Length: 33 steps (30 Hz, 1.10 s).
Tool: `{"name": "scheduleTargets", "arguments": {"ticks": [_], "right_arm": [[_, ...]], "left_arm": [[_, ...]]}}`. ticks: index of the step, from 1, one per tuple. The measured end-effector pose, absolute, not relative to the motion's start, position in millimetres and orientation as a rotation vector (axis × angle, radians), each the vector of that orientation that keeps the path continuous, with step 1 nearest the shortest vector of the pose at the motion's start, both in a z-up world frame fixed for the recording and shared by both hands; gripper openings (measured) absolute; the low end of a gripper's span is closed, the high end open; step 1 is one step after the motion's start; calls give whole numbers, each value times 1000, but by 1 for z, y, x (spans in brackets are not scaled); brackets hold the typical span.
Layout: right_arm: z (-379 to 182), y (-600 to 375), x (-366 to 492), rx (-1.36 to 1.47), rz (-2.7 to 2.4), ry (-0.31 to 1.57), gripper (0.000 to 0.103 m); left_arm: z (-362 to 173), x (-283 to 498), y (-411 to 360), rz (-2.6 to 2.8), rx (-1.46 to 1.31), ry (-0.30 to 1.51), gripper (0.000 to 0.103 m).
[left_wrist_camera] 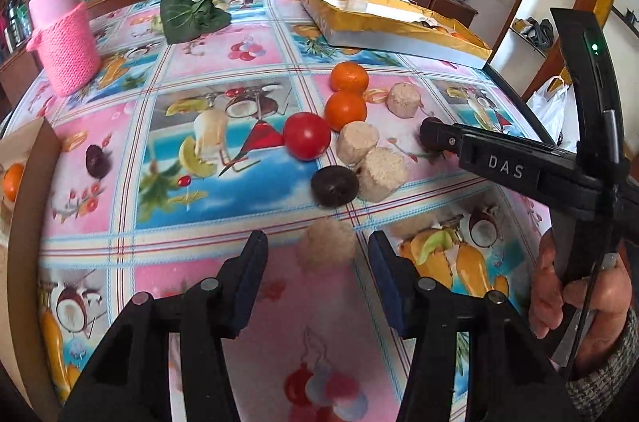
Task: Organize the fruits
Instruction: 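Close right tool on a red date while left tool grasps a beige cake, then carry the red date in right tool over the tray while left tool carries the cake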
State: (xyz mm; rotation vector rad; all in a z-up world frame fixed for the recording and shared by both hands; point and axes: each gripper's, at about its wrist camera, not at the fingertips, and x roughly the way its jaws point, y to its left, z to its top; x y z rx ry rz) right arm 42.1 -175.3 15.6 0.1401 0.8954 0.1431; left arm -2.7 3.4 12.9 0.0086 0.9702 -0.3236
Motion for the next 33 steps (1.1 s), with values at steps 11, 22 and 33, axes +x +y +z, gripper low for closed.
{"name": "scheduleTargets", "arguments": {"ticks": [11, 22, 33], "right_arm": [[15, -174, 40, 113, 105, 872, 23], [26, -176, 28, 178, 155, 802, 23], [76, -136, -10, 152, 258, 755, 24]], "left_arm": [[13, -9, 8, -296, 38, 922, 28], [52, -41, 68, -221, -72, 846, 28], [93, -78, 201, -37, -216, 771, 28]]}}
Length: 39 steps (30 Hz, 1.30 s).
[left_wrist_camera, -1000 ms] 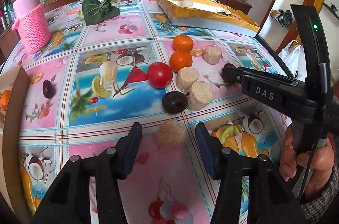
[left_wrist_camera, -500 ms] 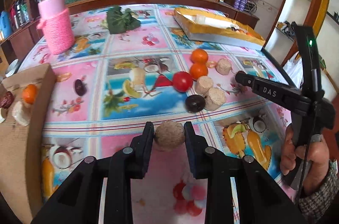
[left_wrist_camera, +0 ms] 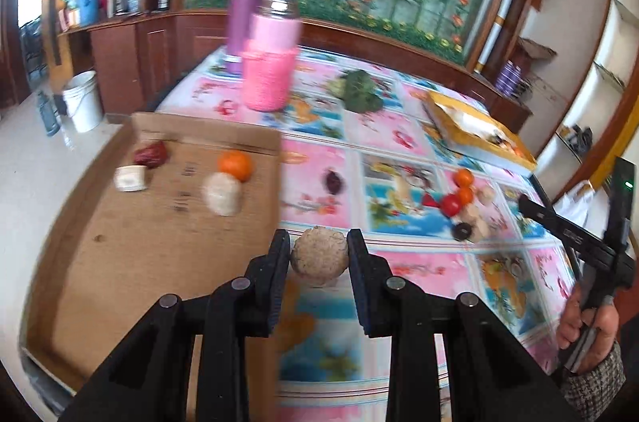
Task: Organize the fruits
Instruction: 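Carry the red date in right tool over the tray while left tool carries the cake, then open right tool to drop the date while left tool drops the cake in the tray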
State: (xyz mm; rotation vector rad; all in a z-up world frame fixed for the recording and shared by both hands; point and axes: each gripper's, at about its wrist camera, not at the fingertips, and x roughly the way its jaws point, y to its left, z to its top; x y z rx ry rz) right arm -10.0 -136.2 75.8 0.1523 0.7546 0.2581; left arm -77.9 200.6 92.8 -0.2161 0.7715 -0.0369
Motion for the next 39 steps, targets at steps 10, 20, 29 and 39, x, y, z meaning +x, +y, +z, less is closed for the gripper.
{"name": "scheduleTargets", "arguments": {"ticks": [10, 20, 29, 39], "right_arm": [[113, 6, -24, 63, 553, 784, 24], [65, 151, -16, -65, 698, 922, 25], [32, 197, 0, -139, 688, 972, 25], [31, 213, -3, -184, 697, 948, 31]], "left_arm": [[99, -57, 309, 192, -204, 816, 28], [52, -20, 344, 200, -299, 977, 28], [34, -15, 350, 226, -315, 1023, 28], [43, -23, 355, 234, -358, 984, 39]]}}
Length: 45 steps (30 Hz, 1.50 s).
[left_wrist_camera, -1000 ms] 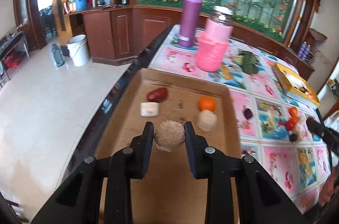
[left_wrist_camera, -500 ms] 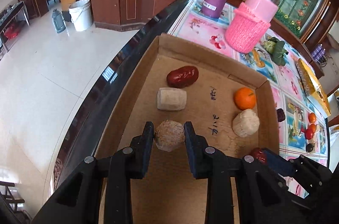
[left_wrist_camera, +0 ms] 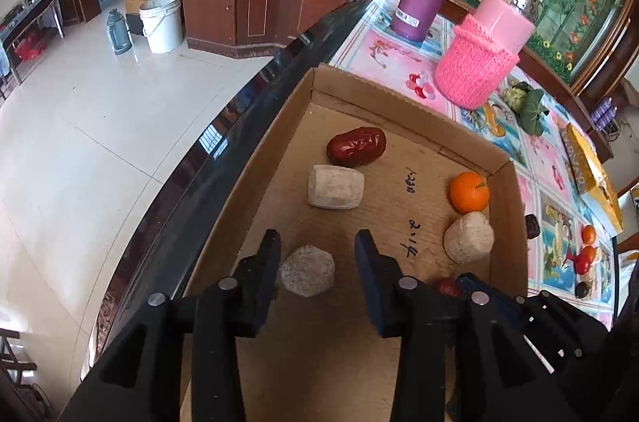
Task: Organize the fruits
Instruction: 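Open right tool to drop the date while left tool drops the cake in the tray, then move both tools back over the remaining fruit on the tablecloth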
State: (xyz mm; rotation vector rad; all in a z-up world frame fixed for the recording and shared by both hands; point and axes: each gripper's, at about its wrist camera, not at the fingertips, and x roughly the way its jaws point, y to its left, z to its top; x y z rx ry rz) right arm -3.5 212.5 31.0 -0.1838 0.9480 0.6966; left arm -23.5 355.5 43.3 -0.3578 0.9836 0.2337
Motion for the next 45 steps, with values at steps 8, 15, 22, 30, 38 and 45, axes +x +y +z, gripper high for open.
{"name": "scheduleTargets", "arguments": {"ticks": [8, 15, 22, 30, 38, 45], "right_arm": [[60, 189, -23, -168, 698, 852, 49], [85, 124, -39, -101, 648, 803, 54], [90, 32, -48, -25, 519, 798, 55], [88, -89, -44, 106, 321, 801, 55], [83, -187, -39, 241, 150, 812, 55], [64, -199, -21, 277, 137, 860, 55]], "left_arm": [[88, -61, 346, 246, -358, 841, 59], [111, -100, 335, 248, -388, 759, 72], [96, -116, 313, 247, -417, 798, 72], [98, -112, 266, 177, -353, 815, 72], [96, -101, 216, 79, -277, 846, 72], [81, -91, 173, -9, -217, 902, 72]]}}
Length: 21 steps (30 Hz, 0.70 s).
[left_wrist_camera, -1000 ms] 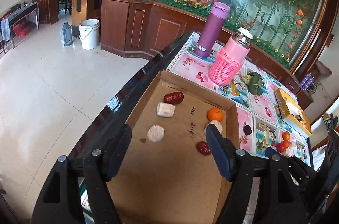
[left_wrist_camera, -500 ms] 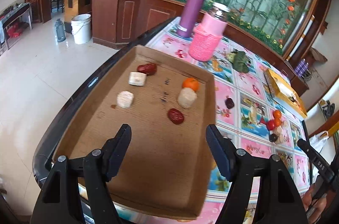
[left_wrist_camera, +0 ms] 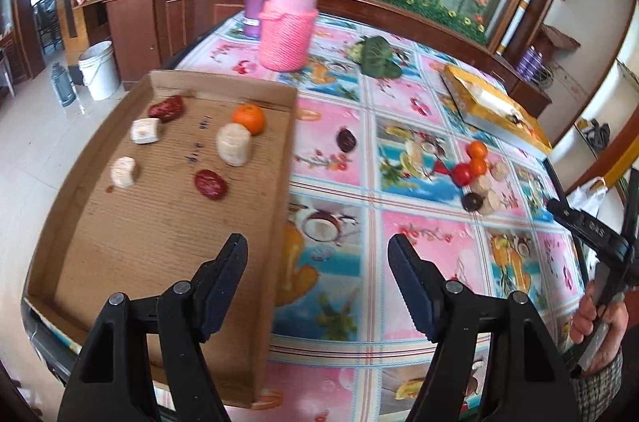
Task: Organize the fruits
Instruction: 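Move both tools back over the remaining fruit on the tablecloth, then lower right tool around the brown round cake while left tool approaches a dark date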
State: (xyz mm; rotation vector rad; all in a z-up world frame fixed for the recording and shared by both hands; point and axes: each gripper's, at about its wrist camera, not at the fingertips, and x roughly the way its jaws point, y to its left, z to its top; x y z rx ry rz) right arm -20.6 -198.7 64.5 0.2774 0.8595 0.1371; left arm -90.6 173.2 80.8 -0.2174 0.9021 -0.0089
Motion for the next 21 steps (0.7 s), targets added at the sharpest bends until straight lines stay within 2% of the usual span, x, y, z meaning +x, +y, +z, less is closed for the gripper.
{"name": "scheduleTargets", "arguments": {"ticks": [8, 21], "right_arm": [[46, -180, 27, 244, 101, 874, 55], [26, -165, 84, 125, 78, 849, 55]], "left_arm": [[69, -72, 144, -53, -159, 915, 72], [59, 21, 122, -45, -85, 929, 72]]}}
